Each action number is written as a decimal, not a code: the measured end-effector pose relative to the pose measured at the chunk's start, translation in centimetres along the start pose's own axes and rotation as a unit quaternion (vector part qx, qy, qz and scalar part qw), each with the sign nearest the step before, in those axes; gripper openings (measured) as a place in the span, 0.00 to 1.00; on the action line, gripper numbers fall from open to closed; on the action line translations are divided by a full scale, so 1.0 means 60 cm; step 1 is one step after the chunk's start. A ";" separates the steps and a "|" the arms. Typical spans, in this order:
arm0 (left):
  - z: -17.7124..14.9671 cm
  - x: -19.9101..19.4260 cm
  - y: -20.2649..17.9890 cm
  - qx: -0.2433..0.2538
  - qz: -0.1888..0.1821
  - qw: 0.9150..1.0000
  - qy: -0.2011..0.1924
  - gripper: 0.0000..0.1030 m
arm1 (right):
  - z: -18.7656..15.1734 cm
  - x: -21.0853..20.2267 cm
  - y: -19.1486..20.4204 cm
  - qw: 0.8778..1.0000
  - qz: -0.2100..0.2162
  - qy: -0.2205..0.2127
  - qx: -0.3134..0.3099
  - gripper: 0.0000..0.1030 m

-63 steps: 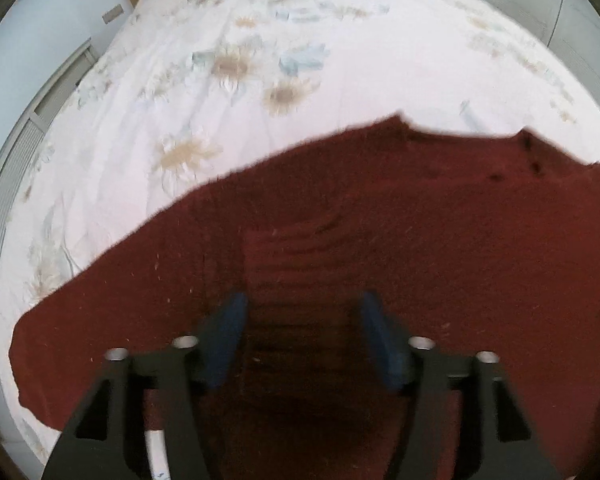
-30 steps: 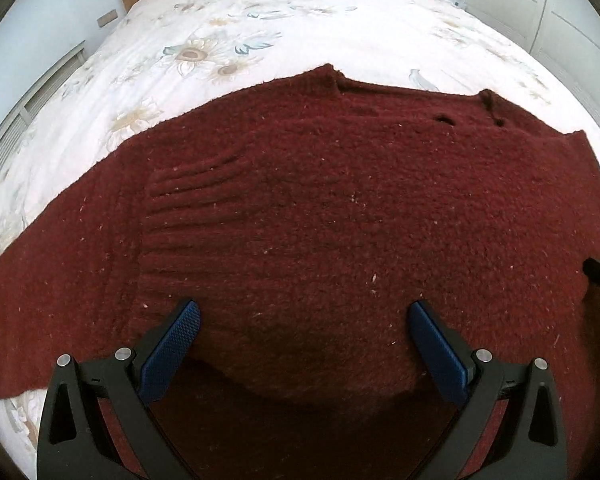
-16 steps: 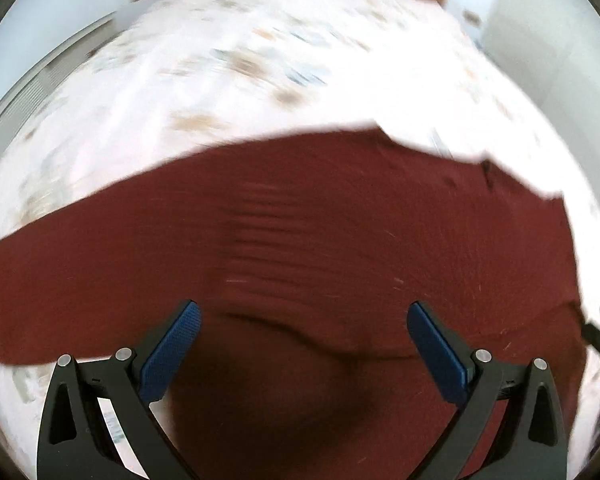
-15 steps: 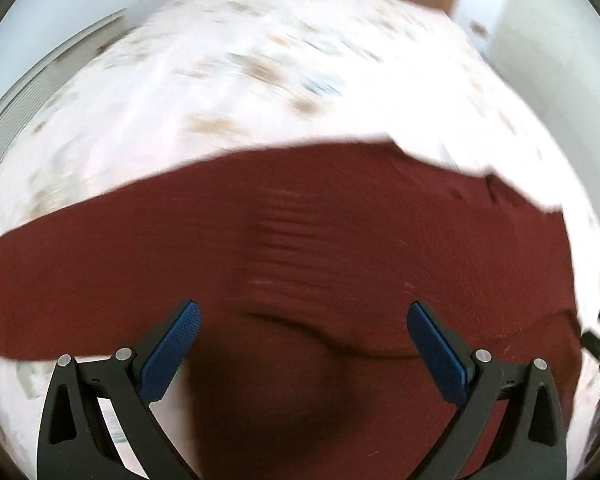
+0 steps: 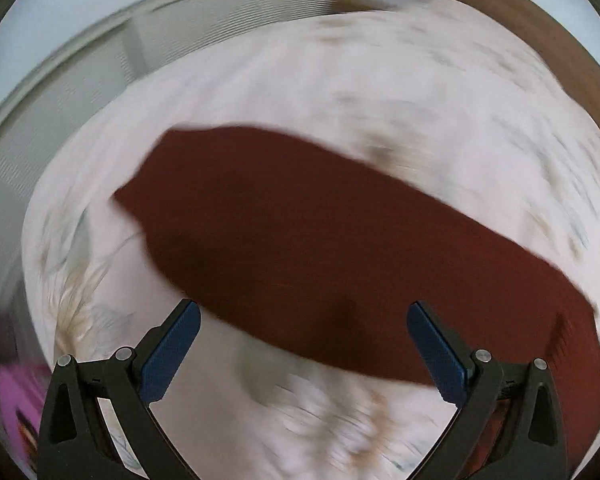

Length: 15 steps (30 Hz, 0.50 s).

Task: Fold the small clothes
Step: 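Grasp the sweater's other side with the left tool and fold it toward the center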

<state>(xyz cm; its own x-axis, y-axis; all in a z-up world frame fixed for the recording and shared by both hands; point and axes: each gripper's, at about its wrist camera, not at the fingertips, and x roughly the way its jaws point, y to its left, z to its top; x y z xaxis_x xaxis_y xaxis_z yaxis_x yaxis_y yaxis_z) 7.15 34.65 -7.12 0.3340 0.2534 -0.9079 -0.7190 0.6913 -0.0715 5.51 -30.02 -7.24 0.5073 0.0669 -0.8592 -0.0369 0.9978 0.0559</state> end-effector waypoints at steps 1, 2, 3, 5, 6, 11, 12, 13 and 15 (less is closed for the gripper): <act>-0.001 0.011 0.017 -0.019 0.002 1.000 0.011 0.99 | -0.001 0.001 -0.002 1.000 -0.002 0.003 0.000 1.00; 0.002 0.026 0.031 -0.036 0.002 0.999 0.025 0.99 | -0.003 0.002 -0.005 1.000 -0.004 0.004 0.002 1.00; 0.005 0.042 0.045 -0.052 -0.002 0.998 0.040 0.99 | -0.003 0.003 -0.007 1.000 -0.006 0.006 0.003 1.00; 0.010 0.065 0.065 -0.074 -0.009 0.995 0.061 0.98 | -0.004 0.004 -0.014 1.000 -0.011 0.006 0.007 1.00; 0.013 0.073 0.072 -0.080 -0.012 0.995 0.066 0.98 | -0.004 0.004 -0.017 1.000 -0.013 0.006 0.009 1.00; 0.023 0.080 0.076 -0.070 -0.017 0.995 0.063 0.96 | -0.003 0.011 -0.026 1.000 -0.018 0.008 0.013 1.00; 0.024 0.079 0.069 -0.063 -0.020 0.996 0.062 0.87 | -0.003 0.012 -0.026 1.000 -0.018 0.009 0.013 1.00; 0.026 0.078 0.067 -0.055 -0.024 0.996 0.061 0.70 | -0.004 0.014 -0.027 1.000 -0.017 0.009 0.013 1.00; 0.028 0.070 0.060 -0.036 -0.033 0.997 0.053 0.49 | -0.004 0.016 -0.027 1.000 -0.017 0.010 0.010 1.00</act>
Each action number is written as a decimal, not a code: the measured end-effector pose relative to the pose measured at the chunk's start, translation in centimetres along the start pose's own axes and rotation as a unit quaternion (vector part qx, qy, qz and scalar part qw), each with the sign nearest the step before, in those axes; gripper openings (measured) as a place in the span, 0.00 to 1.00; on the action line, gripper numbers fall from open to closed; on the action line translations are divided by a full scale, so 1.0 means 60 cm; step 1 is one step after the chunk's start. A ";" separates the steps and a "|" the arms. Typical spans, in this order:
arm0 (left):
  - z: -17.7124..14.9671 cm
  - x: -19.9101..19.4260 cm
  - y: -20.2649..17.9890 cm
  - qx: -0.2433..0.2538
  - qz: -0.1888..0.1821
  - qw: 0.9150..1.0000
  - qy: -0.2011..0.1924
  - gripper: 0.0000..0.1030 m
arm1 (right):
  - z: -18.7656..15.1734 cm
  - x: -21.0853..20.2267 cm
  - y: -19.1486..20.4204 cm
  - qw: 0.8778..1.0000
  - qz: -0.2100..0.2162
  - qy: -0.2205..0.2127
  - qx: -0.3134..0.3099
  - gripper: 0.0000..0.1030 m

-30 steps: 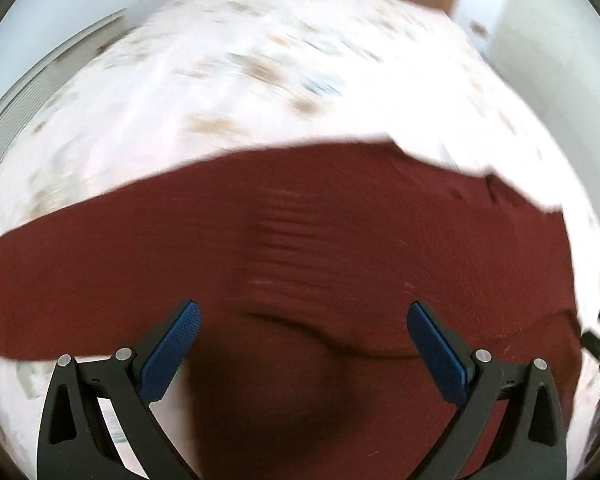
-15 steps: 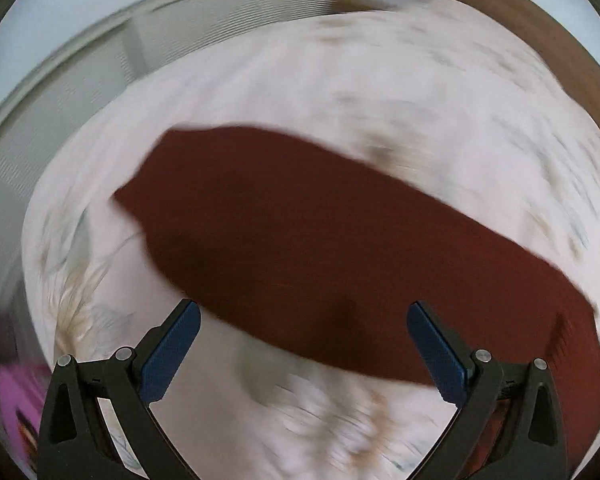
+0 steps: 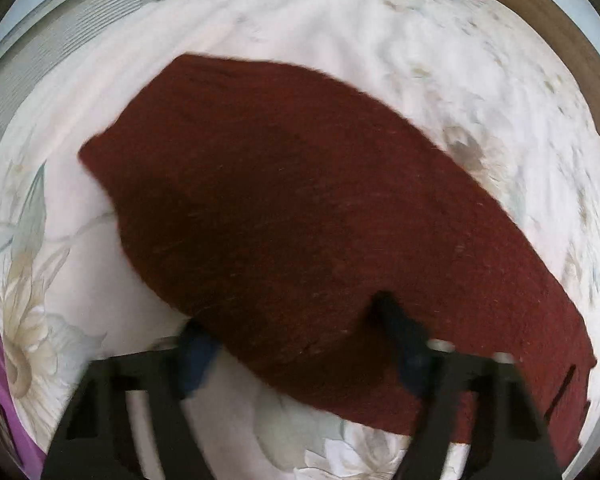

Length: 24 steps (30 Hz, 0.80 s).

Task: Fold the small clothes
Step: 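Grasp the sweater's other side with the left tool and fold it toward the center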

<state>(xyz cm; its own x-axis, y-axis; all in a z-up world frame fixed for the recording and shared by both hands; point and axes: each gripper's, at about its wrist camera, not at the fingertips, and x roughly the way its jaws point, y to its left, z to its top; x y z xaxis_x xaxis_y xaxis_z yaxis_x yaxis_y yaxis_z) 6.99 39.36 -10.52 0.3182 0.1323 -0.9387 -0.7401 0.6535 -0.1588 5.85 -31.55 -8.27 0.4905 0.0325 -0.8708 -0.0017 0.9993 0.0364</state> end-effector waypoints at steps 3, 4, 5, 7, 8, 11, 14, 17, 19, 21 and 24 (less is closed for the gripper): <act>0.006 -0.013 -0.003 0.019 -0.031 0.999 -0.007 0.13 | -0.001 0.004 0.001 1.000 0.002 0.003 0.001 1.00; 0.007 -0.016 -0.004 0.023 -0.033 0.999 -0.005 0.12 | -0.001 0.004 0.001 1.000 0.003 0.003 0.001 1.00; 0.008 -0.021 -0.008 0.031 -0.031 0.999 -0.006 0.11 | -0.001 0.004 0.003 1.000 0.003 0.003 0.000 1.00; 0.007 -0.041 -0.026 0.070 -0.018 0.997 -0.020 0.11 | 0.001 0.004 0.005 1.000 0.004 0.002 -0.003 1.00; 0.005 -0.054 -0.042 0.093 -0.012 0.995 -0.031 0.11 | 0.002 0.004 0.005 1.000 0.004 0.000 -0.004 1.00; -0.010 -0.091 -0.078 0.139 -0.012 0.989 -0.051 0.11 | 0.009 0.001 0.009 1.000 0.004 -0.004 -0.008 1.00; -0.031 -0.124 -0.137 0.186 -0.025 0.980 -0.060 0.11 | 0.019 -0.002 0.013 1.000 0.007 -0.011 -0.013 1.00; -0.060 -0.155 -0.204 0.225 -0.057 0.971 -0.063 0.11 | 0.030 -0.007 0.018 1.000 0.009 -0.019 -0.019 1.00; -0.080 -0.163 -0.256 0.244 -0.075 0.965 -0.060 0.11 | 0.037 -0.009 0.018 0.999 0.011 -0.023 -0.020 1.00; -0.109 -0.163 -0.307 0.271 -0.088 0.957 -0.059 0.11 | 0.045 -0.012 0.017 0.999 0.015 -0.027 -0.020 1.00; -0.146 -0.167 -0.381 0.308 -0.114 0.943 -0.054 0.11 | 0.057 -0.017 0.016 0.999 0.017 -0.033 -0.023 1.00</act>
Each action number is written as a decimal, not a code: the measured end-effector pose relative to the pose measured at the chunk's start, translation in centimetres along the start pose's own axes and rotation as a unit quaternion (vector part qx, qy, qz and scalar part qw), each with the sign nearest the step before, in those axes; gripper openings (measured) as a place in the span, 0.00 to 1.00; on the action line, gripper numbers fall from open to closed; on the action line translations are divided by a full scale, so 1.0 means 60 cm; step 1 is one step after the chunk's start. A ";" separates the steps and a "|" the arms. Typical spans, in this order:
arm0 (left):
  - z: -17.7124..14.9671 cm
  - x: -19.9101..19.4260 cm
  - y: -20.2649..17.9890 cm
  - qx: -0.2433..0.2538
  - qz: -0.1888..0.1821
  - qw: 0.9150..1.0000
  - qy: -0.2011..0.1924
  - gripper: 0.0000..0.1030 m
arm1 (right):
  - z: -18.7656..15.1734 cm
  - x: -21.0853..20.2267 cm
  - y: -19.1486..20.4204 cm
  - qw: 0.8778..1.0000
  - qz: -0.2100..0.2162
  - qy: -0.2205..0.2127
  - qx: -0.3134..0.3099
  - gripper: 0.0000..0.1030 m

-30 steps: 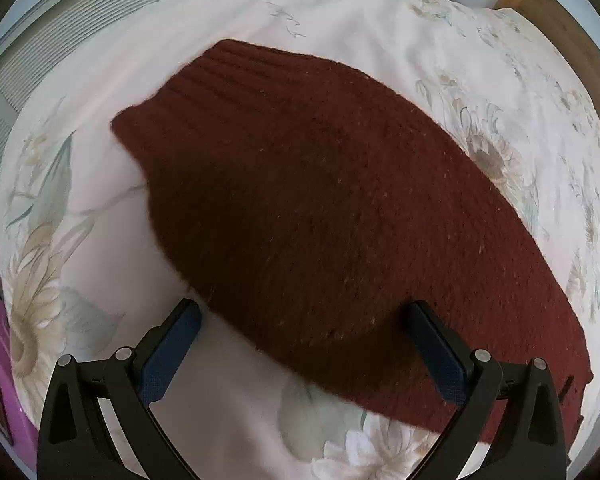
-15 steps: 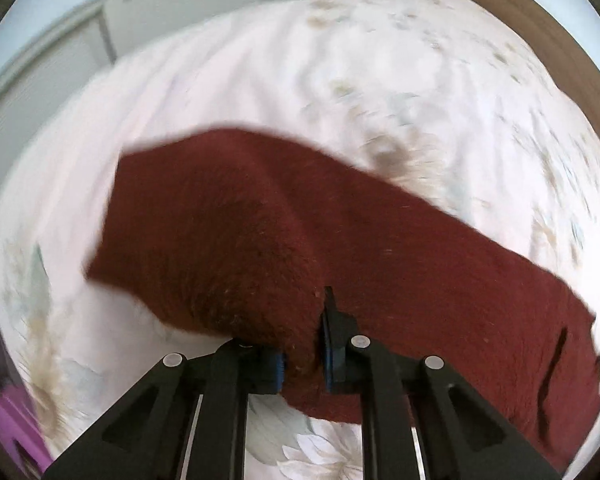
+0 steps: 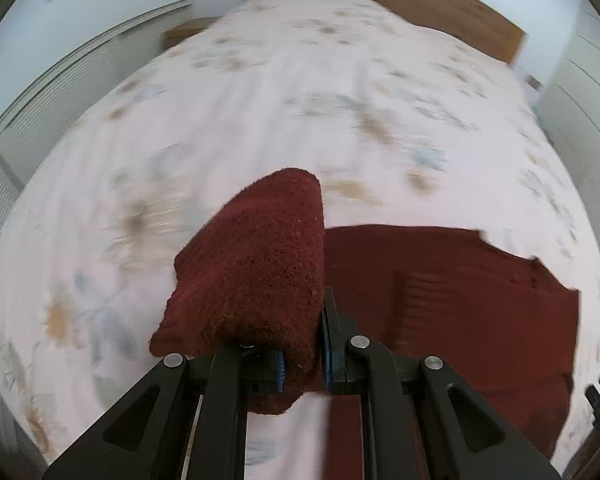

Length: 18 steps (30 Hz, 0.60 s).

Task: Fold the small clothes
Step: 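Grasp the sweater's other side with the left tool and fold it toward the center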

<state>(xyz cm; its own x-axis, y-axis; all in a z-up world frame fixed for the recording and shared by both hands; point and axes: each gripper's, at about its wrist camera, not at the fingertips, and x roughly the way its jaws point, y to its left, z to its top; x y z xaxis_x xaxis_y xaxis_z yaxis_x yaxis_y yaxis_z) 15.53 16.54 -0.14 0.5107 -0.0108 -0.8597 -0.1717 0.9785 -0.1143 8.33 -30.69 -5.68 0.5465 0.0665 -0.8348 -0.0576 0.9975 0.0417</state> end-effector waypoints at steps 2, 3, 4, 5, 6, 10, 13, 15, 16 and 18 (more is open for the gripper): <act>0.008 0.009 -0.051 0.014 -0.021 1.000 -0.001 0.11 | 0.008 -0.004 -0.003 1.000 0.000 -0.003 0.000 1.00; 0.011 0.021 -0.067 0.019 -0.027 0.999 -0.002 0.11 | 0.012 -0.007 -0.005 1.000 0.001 -0.005 0.000 1.00; 0.012 0.028 -0.094 0.030 -0.034 0.999 -0.006 0.11 | 0.014 -0.010 -0.007 1.000 0.002 -0.006 0.000 1.00; 0.012 0.032 -0.113 0.039 -0.038 0.998 -0.009 0.11 | 0.018 -0.013 -0.011 1.000 0.001 -0.007 0.000 1.00; 0.013 0.036 -0.134 0.048 -0.044 0.998 -0.011 0.11 | 0.021 -0.016 -0.014 1.000 -0.002 -0.008 -0.001 1.00; 0.015 0.046 -0.217 0.069 -0.083 0.994 -0.010 0.11 | 0.030 -0.024 -0.030 1.000 -0.012 -0.014 0.002 1.00; 0.009 0.050 -0.279 0.099 -0.097 0.990 -0.013 0.11 | 0.030 -0.026 -0.043 1.000 -0.016 -0.015 0.011 1.00; 0.000 0.062 -0.311 0.112 -0.105 0.988 -0.005 0.11 | 0.026 -0.023 -0.050 1.000 -0.015 -0.012 0.018 1.00; -0.006 0.074 -0.327 0.118 -0.106 0.987 0.002 0.11 | 0.023 -0.022 -0.053 1.000 -0.016 -0.010 0.021 1.00; -0.019 0.099 -0.345 0.126 -0.100 0.987 0.012 0.11 | 0.014 -0.016 -0.057 1.000 -0.015 -0.003 0.026 1.00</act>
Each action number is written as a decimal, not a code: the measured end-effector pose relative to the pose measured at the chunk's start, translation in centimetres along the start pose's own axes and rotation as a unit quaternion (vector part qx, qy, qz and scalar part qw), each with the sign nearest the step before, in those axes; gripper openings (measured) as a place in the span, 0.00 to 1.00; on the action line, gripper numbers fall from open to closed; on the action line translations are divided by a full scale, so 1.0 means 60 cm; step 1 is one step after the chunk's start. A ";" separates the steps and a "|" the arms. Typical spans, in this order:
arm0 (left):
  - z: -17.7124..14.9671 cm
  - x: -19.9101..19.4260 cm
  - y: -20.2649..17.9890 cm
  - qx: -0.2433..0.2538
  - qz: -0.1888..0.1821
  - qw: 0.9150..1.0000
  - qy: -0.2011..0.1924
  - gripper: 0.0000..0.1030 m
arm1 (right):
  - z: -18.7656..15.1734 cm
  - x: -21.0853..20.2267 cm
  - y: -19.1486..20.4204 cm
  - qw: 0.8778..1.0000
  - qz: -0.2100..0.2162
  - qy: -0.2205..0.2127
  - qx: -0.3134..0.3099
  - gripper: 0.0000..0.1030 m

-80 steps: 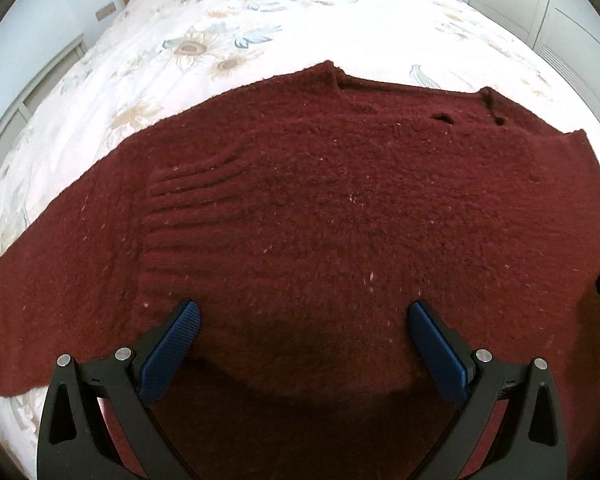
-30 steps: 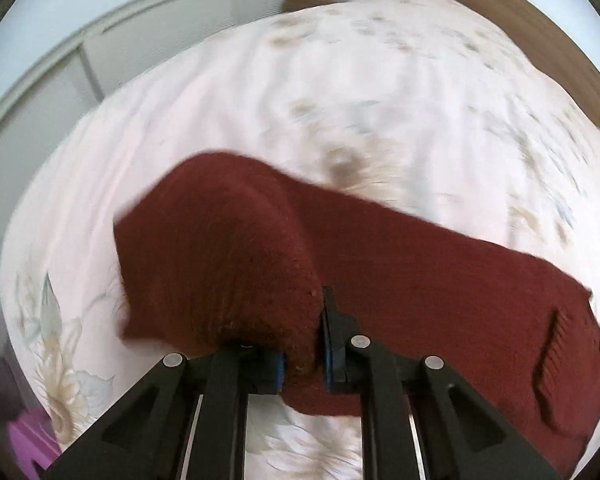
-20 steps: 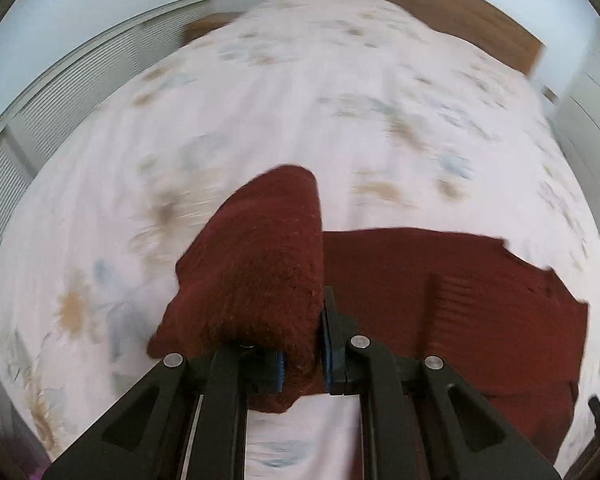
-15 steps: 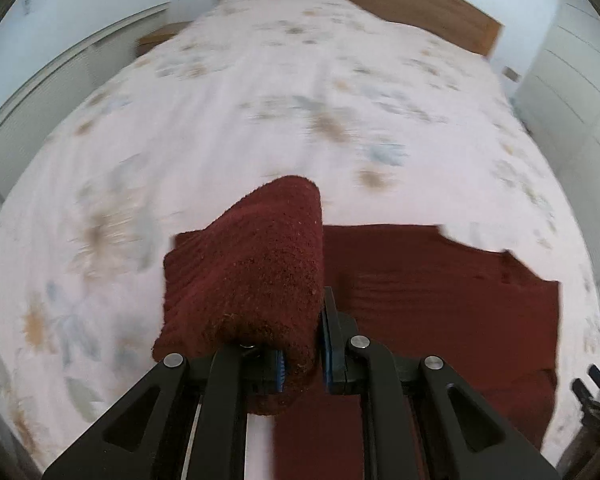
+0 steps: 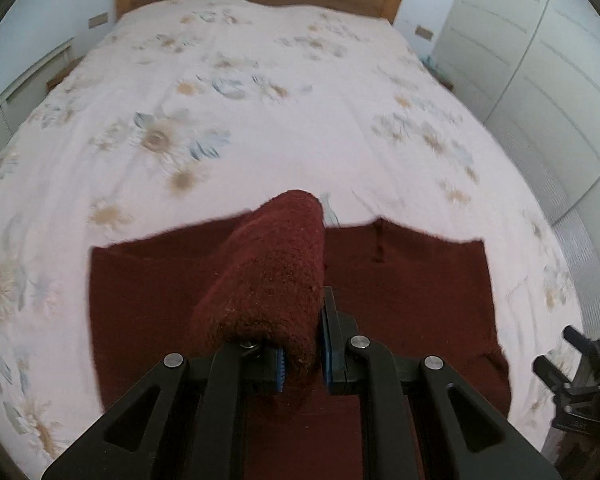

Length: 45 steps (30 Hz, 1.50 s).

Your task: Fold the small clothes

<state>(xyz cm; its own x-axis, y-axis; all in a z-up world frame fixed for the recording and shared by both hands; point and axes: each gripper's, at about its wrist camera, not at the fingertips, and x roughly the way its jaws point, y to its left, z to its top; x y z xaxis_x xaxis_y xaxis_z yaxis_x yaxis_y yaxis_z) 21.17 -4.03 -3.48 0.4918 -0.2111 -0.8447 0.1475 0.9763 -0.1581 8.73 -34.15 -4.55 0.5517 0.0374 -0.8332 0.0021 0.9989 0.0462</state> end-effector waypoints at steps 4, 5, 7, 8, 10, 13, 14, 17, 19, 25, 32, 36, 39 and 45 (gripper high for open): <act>-0.036 0.060 -0.016 0.012 0.014 0.999 0.039 0.11 | -0.017 0.015 -0.006 1.000 -0.002 0.015 0.005 1.00; -0.046 0.073 -0.018 0.015 0.018 0.999 0.049 0.11 | -0.021 0.019 -0.007 1.000 -0.002 0.018 0.007 1.00; -0.062 0.096 -0.021 0.030 0.036 0.997 0.061 0.13 | -0.028 0.026 -0.009 1.000 0.000 0.024 0.012 1.00; -0.069 0.102 -0.020 0.038 0.042 0.996 0.065 0.14 | -0.030 0.028 -0.009 1.000 0.001 0.026 0.013 1.00; -0.080 0.116 -0.022 0.049 0.048 0.995 0.072 0.14 | -0.034 0.032 -0.010 0.999 0.002 0.029 0.015 1.00; -0.089 0.132 -0.027 0.056 0.049 0.993 0.092 0.19 | -0.039 0.034 -0.011 0.999 0.004 0.032 0.017 1.00; -0.092 0.135 -0.027 0.056 0.049 0.992 0.100 0.20 | -0.039 0.034 -0.012 0.999 0.004 0.032 0.018 1.00; -0.095 0.133 -0.032 0.059 0.049 0.992 0.102 0.37 | -0.040 0.030 -0.016 0.999 0.004 0.029 0.019 1.00; -0.094 0.128 -0.035 0.058 0.045 0.992 0.105 0.65 | -0.039 0.027 -0.019 0.999 0.004 0.027 0.021 1.00; -0.093 0.106 -0.047 0.071 0.035 0.990 0.118 0.97 | -0.035 0.013 -0.041 0.999 0.003 0.012 0.047 1.00; -0.120 0.048 -0.030 0.100 0.011 0.989 0.108 0.99 | -0.037 0.012 -0.045 0.999 -0.010 0.013 0.039 1.00; -0.132 0.014 0.040 0.100 0.046 0.989 0.102 0.99 | -0.041 0.019 -0.038 0.999 0.000 0.020 0.043 1.00; -0.137 -0.005 0.101 0.096 0.086 0.987 0.097 0.99 | -0.039 0.023 -0.022 0.999 0.005 0.022 0.033 1.00; -0.160 -0.007 0.219 0.069 0.121 0.984 0.111 0.99 | -0.036 0.032 0.021 0.999 0.013 0.030 0.004 1.00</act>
<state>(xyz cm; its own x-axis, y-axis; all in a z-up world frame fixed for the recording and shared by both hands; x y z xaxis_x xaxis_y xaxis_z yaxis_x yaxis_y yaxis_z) 14.65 9.32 -10.09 0.3301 0.0572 -0.9422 0.1723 0.9777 0.1197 7.96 -32.78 -7.27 0.5014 0.0648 -0.8628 -0.0047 0.9974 0.0721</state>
